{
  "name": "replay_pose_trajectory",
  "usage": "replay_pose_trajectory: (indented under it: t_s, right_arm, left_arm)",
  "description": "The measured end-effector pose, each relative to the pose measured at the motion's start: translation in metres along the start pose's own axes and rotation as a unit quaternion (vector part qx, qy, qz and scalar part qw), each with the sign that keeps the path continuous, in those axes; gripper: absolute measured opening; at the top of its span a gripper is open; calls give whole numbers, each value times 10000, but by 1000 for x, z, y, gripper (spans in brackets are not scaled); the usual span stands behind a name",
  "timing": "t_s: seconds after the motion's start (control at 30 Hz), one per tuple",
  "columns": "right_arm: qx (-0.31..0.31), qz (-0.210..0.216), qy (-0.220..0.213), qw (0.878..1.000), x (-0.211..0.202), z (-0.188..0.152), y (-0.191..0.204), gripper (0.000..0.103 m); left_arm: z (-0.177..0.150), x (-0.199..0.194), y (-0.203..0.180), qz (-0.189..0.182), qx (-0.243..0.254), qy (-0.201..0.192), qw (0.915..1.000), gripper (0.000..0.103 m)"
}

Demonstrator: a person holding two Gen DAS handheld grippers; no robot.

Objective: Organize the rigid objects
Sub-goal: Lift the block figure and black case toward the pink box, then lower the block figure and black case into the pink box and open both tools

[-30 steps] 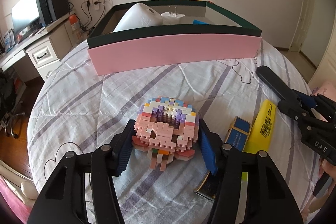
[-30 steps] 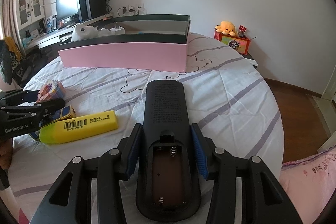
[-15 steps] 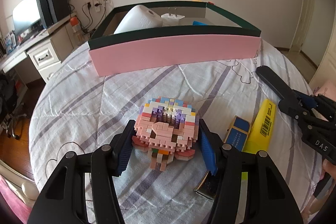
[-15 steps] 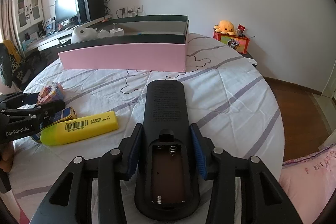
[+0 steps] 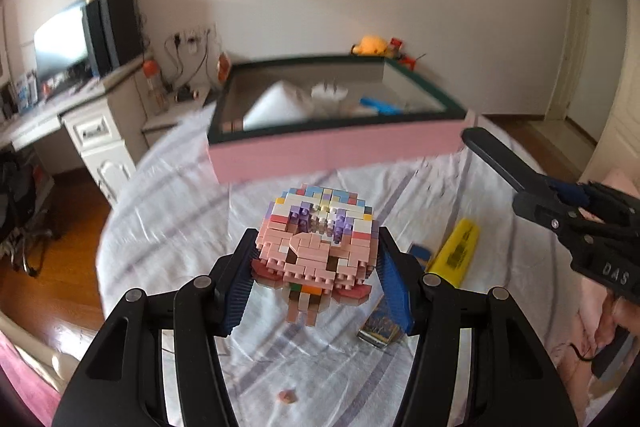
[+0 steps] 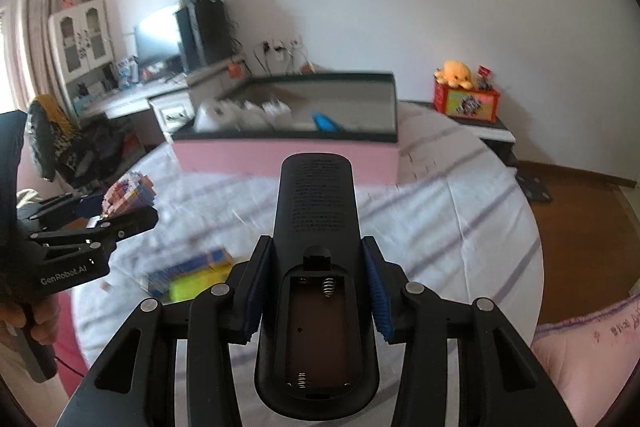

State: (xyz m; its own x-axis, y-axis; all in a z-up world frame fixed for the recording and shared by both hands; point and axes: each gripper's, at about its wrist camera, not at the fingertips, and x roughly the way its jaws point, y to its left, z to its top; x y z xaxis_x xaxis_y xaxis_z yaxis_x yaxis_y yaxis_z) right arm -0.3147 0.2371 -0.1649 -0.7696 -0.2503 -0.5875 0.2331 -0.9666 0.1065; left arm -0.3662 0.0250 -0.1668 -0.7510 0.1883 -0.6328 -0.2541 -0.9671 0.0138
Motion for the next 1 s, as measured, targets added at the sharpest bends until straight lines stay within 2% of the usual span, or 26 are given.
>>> replay_pose_trajectory:
  t_s: [0.2,0.43,0.67,0.9,1.0]
  right_arm:
    - [-216,203,-368,9989,-21,35,10,45]
    - [-525,381,-552,9964,-17,80,18,45]
    - [-681,300,-405,9964,22,123,12,45]
    - [-801,214,-7,9966,83,161,3,45]
    - [-823,186,191,9962,111,172,0,45]
  left_arm:
    - [34,-22,4,-65,171,-435,9989,58]
    - [83,-14,15,-85,248,-599,9979,58]
    - [129,35,28,-276,279,-283,9988,58]
    - [165,97,44,-451,153,143,9988,58]
    - [176,121,48,-368,160,333,9986,58]
